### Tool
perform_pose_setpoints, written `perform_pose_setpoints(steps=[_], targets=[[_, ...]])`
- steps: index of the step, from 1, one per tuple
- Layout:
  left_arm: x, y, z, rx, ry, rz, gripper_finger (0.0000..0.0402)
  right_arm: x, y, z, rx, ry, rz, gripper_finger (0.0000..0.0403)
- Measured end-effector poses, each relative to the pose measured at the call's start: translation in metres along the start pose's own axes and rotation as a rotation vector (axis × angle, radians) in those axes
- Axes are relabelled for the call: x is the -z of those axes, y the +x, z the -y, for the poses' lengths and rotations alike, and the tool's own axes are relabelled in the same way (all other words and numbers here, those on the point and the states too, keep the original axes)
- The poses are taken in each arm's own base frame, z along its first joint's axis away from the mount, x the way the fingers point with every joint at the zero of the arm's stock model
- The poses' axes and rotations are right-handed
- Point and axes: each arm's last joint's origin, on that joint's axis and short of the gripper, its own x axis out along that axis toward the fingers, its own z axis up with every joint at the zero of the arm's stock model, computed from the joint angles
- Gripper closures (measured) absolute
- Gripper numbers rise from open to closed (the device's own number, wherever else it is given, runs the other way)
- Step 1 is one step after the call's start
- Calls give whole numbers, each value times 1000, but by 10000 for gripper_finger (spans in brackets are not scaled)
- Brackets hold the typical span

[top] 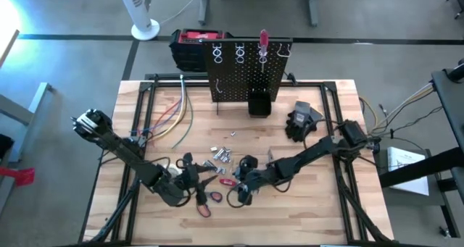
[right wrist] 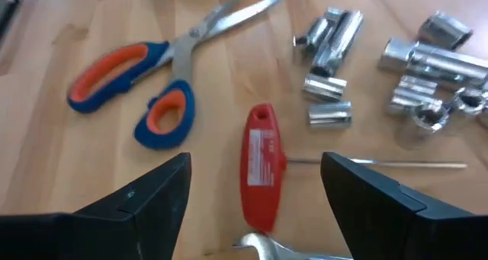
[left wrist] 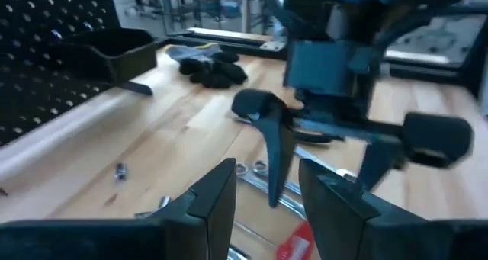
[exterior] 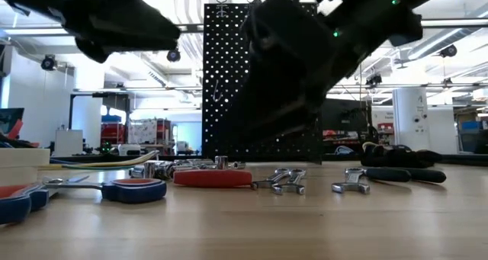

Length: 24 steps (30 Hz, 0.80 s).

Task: Hang tools onto peg board
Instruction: Hang the red allen wrench on the peg board

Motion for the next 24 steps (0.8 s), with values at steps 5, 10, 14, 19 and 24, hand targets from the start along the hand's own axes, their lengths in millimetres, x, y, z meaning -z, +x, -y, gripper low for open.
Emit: perform_pose_setpoints(steps=[5, 10, 14, 19, 24], targets=[[-1, 6, 11, -9, 107, -54, 267, 6, 17, -3, 19, -9, -94, 122], [-3, 11, 19, -46, 162, -128, 267, 10, 29, -5, 35, -6, -138, 134], [-3, 14, 21, -67, 189, -198, 267, 12, 35, -6, 55, 15, -147, 159], [-2, 16, 21, -94, 150, -208, 267, 11, 31, -4, 87, 21, -140, 223], [-4, 14, 16, -172, 145, -150, 267, 9, 27, -3, 93, 16, -152, 305]])
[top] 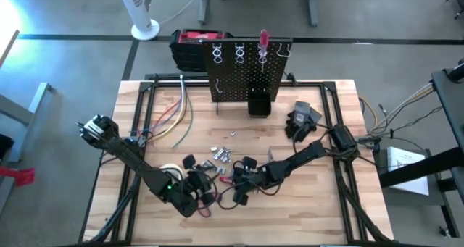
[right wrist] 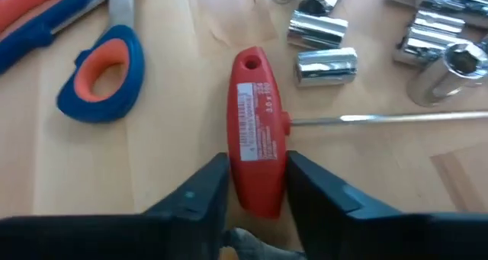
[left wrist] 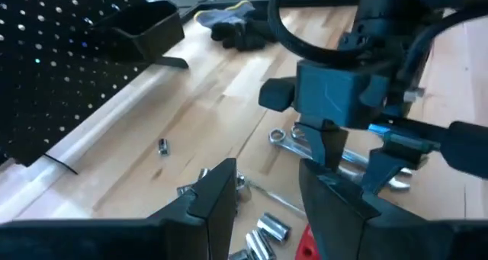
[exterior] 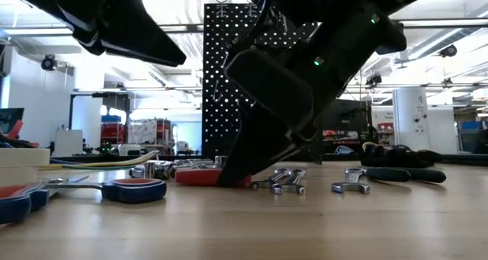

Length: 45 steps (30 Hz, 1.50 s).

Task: Hang tools onto peg board
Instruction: Hang the red allen wrench on the peg board

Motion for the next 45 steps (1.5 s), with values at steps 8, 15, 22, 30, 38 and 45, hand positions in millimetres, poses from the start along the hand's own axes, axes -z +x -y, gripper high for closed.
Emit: perform_pose_setpoints(steps=[8, 15, 22, 30, 38, 45], targets=[[-9, -6, -5, 15, -10, 9, 267, -7, -19, -2, -94, -25, -56, 352], [-28, -19, -18, 35, 23, 39, 270, -28, -64, -1, -177, -43, -29, 352], [-42, -28, -23, 79, 61, 75, 293, -51, -125, 14, -348, -28, 34, 352], [-64, -30, -15, 183, 200, 210, 265, -58, -164, 40, -545, 33, 48, 352], [-81, -29, -11, 332, 184, 318, 196, -66, -165, 53, -661, 127, 42, 352], [-84, -29, -10, 374, 209, 344, 168, -76, -165, 61, -726, 198, 73, 352]])
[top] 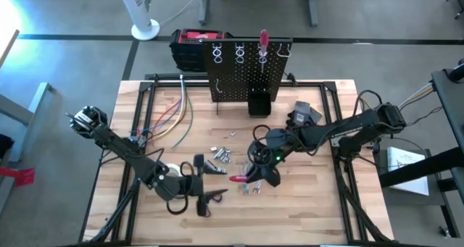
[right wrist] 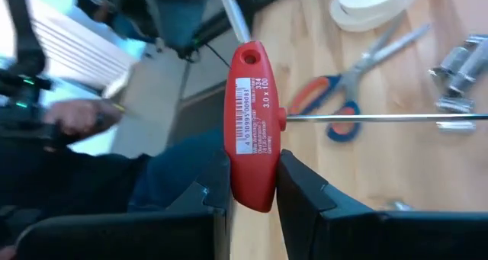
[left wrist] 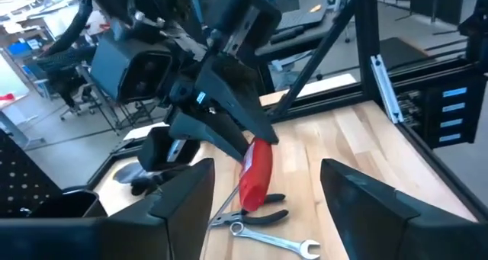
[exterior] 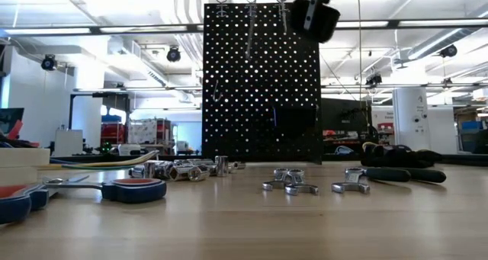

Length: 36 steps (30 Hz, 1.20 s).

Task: Hang tools onto peg board
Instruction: Hang the red allen wrench on the peg board

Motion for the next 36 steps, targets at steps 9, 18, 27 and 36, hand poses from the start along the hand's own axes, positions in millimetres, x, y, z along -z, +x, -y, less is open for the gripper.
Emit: perform_pose_setpoints(steps=[9, 18, 27, 36], targets=[[-4, 9, -12, -43, -43, 36, 169, -9, -4, 2, -45, 13, 41, 352], [-1, 19, -23, 3, -60, 28, 169, -11, -6, 4, -44, 24, 50, 352], [0, 25, -29, 69, -59, 34, 171, -13, -6, 1, -69, 13, 69, 352], [2, 28, -34, 57, -58, 27, 217, -14, -6, 0, -77, 7, 77, 352]])
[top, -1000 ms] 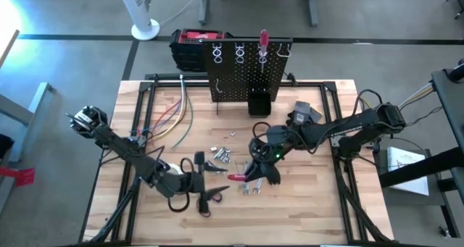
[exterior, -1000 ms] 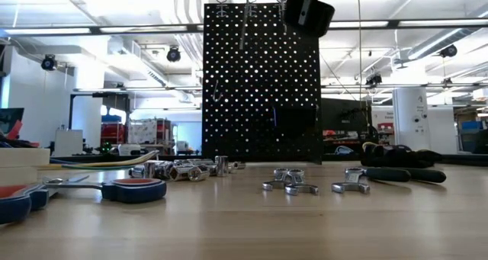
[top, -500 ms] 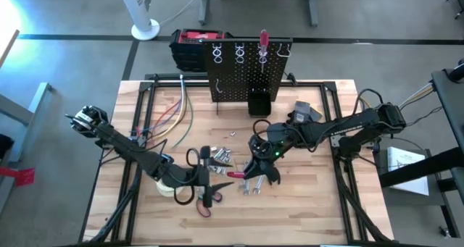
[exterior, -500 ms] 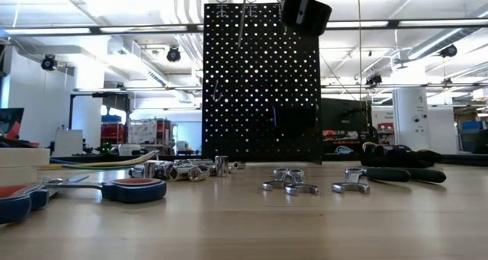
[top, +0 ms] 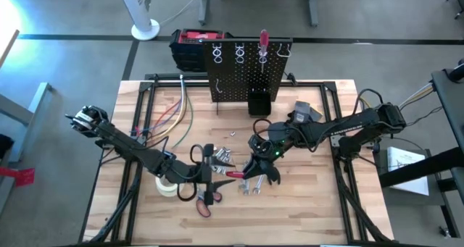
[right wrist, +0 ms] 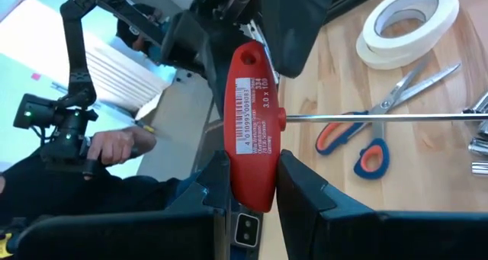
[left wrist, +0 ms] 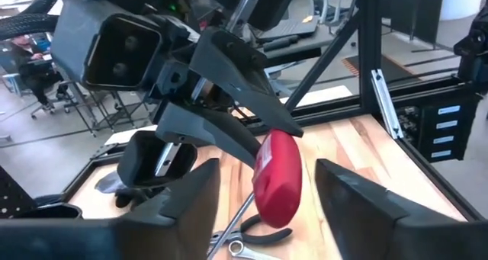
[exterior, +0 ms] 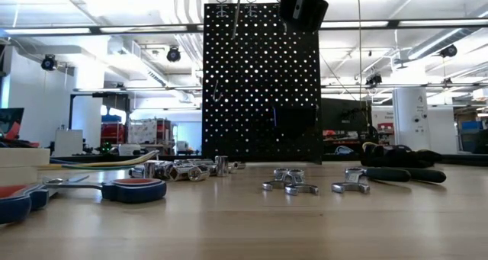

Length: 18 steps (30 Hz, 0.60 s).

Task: Hang tools onto peg board
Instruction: Hang the red allen wrench on the peg board

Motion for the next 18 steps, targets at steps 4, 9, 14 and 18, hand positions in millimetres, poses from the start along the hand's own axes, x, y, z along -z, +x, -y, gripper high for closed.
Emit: perform_pose_setpoints(steps=[4, 9, 14, 18], targets=[[0, 0, 0, 22, 23, 0, 299, 0, 0, 0, 1, 0, 1, 352], [0, 0, -1, 63, 34, 3, 357, 0, -1, 0, -5, 2, -3, 355], [-11, -8, -8, 52, -11, 45, 358, -1, -5, -4, -10, -40, -7, 294], [-31, -23, -21, -31, -56, 121, 359, 2, -19, -12, 78, -82, 5, 248]])
